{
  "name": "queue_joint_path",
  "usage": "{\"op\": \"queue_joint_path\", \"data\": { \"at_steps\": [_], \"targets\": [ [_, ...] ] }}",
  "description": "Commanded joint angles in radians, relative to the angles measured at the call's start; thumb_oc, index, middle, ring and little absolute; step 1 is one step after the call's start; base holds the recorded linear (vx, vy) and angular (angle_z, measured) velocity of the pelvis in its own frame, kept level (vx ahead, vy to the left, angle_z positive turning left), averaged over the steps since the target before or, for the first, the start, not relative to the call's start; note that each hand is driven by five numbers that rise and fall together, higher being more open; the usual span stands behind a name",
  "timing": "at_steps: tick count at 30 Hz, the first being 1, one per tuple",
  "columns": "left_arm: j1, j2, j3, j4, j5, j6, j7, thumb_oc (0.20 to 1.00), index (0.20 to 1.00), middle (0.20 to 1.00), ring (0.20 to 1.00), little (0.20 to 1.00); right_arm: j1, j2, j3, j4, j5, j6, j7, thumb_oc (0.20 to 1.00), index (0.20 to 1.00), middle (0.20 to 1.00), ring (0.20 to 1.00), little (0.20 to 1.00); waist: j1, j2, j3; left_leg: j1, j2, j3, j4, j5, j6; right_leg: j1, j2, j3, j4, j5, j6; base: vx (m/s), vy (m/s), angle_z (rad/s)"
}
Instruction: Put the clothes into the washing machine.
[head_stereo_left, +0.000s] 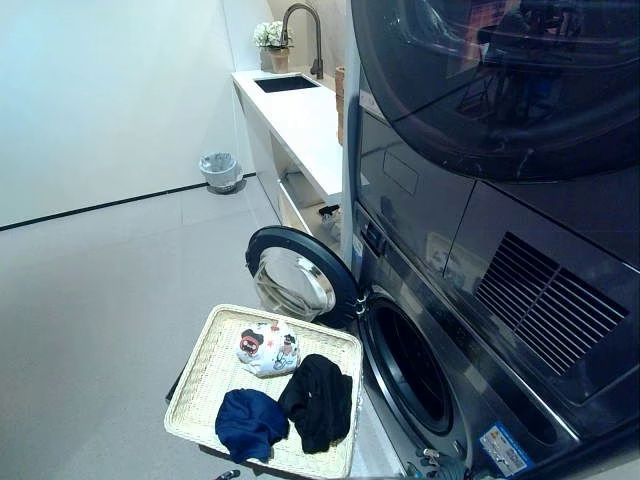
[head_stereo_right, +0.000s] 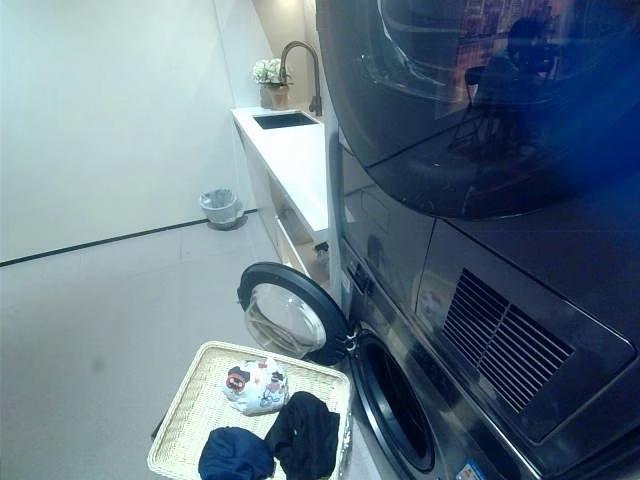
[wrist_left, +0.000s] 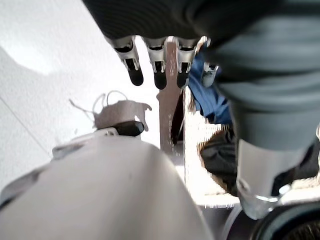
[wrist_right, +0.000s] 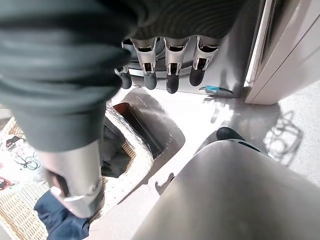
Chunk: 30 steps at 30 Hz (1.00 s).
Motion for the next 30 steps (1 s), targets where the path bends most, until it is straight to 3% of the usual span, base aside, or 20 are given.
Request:
{"op": "queue_joint_path", "data": {
  "at_steps": [1,8,12,17,19,21,30],
  "targets": [
    [-0.065,-0.004,0.015,0.056,0.058,-0.026,0.092,1.000,1.000,1.000,1.000,1.000,-0.063,0.018,0.024,0.026,0.027,-0.038,-0.016,1.000,1.000,1.000,1.000,1.000,0.018,-0.055,0.015,0.040,-0.085,0.073,0.006,-0.072,0.063,-0.039,-0.024,0.035,0.006,0.056,0.079,0.07,0.020,0.00],
    [-0.072,0.007,-0.018,0.037,0.186,-0.065,0.220,1.000,1.000,1.000,1.000,1.000,-0.056,0.007,0.023,0.029,0.037,-0.043,-0.024,1.000,1.000,1.000,1.000,1.000,0.006,-0.046,0.017,0.036,-0.081,0.085,0.008,-0.069,0.056,-0.047,-0.023,0.037,0.005,0.060,0.080,0.06,0.043,-0.01],
    [-0.130,0.035,-0.060,0.017,0.202,-0.023,0.303,1.000,1.000,1.000,1.000,1.000,-0.084,-0.023,0.051,0.012,0.058,-0.045,-0.027,1.000,1.000,1.000,1.000,1.000,-0.006,-0.041,0.063,0.004,-0.072,0.104,0.028,-0.070,0.052,-0.083,-0.024,0.049,0.017,0.057,0.081,0.00,0.064,-0.08],
    [-0.166,0.046,-0.068,0.014,0.195,-0.008,0.327,1.000,1.000,1.000,1.000,1.000,-0.108,-0.033,0.064,0.001,0.076,-0.044,-0.034,1.000,1.000,1.000,1.000,1.000,-0.009,-0.042,0.092,-0.027,-0.070,0.108,0.046,-0.066,0.052,-0.113,-0.026,0.056,0.025,0.067,0.079,-0.08,0.025,-0.09],
    [-0.293,0.078,-0.097,0.011,0.168,0.009,0.405,1.000,1.000,1.000,1.000,1.000,-0.195,-0.060,0.093,-0.025,0.130,-0.065,-0.057,1.000,1.000,1.000,1.000,1.000,-0.019,-0.046,0.206,-0.121,-0.061,0.119,0.073,-0.043,0.052,-0.218,-0.024,0.079,0.056,0.090,0.072,-0.33,0.083,-0.11],
    [-0.341,0.083,-0.101,0.007,0.146,0.009,0.445,1.000,1.000,1.000,1.000,1.000,-0.232,-0.069,0.097,-0.049,0.161,-0.074,-0.083,1.000,1.000,1.000,1.000,1.000,-0.026,-0.047,0.260,-0.172,-0.062,0.118,0.086,-0.033,0.051,-0.272,-0.021,0.094,0.067,0.102,0.068,-0.15,0.098,-0.16],
    [-0.505,0.147,-0.087,0.046,0.077,0.032,0.487,1.000,1.000,1.000,1.000,1.000,-0.334,-0.070,0.138,-0.098,0.193,-0.090,-0.100,1.000,1.000,1.000,1.000,1.000,-0.047,-0.076,0.355,-0.319,-0.066,0.112,0.106,-0.001,0.043,-0.440,-0.012,0.124,0.096,0.132,0.070,-0.06,0.060,-0.11]
  ]
}}
